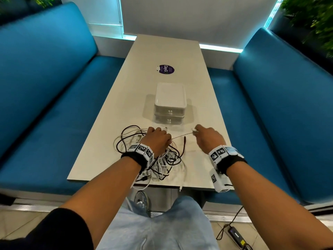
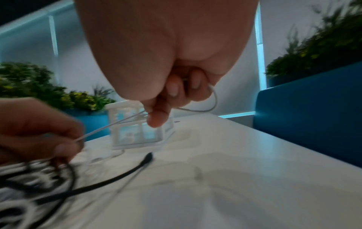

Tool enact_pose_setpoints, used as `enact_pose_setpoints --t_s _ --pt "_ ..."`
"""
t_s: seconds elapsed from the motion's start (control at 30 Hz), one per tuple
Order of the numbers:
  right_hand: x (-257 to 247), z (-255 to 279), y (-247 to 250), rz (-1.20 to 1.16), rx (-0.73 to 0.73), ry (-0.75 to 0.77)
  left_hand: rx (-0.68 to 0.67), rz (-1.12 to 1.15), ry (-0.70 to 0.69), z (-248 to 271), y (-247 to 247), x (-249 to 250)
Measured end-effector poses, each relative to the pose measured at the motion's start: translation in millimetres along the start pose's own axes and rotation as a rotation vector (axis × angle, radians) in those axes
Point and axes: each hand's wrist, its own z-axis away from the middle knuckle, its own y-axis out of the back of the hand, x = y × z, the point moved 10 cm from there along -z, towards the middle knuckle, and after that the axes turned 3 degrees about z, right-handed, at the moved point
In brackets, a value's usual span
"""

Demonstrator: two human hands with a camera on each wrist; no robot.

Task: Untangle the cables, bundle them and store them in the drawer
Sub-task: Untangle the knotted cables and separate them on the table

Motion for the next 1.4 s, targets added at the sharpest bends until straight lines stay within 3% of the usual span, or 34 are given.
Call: enact_pose_setpoints --t_s 0.1,0.23,0.47,0.63,0.87,1.07,1.4 --pt "32 2 -4 0.050 -0.072 -0.117 -0.026 0.015 0.021 1 -4 -2" --pt "20 8 -8 -0.029 -0.081 -0.111 -0.033 0.034 0.040 -2 -6 3" --pt "-53 8 -5 -0.146 -0.022 0.116 -0.075 -0.004 0.071 -3 -8 7" --pt "-43 8 -9 -0.121 -0.009 0.057 -0.134 -0.017 0.128 -1 -14 0" --pt "-63 11 -28 -0.278 -0.076 0.274 -0.113 -0.026 0.103 -4 -15 7" --pt "-60 1 -38 -0.246 -0.119 0.142 -0.007 0.020 0.057 0 -8 9" --pt "5 -2 -27 -0.195 -0.092 -0.112 -0.052 0.021 0.056 5 -6 1"
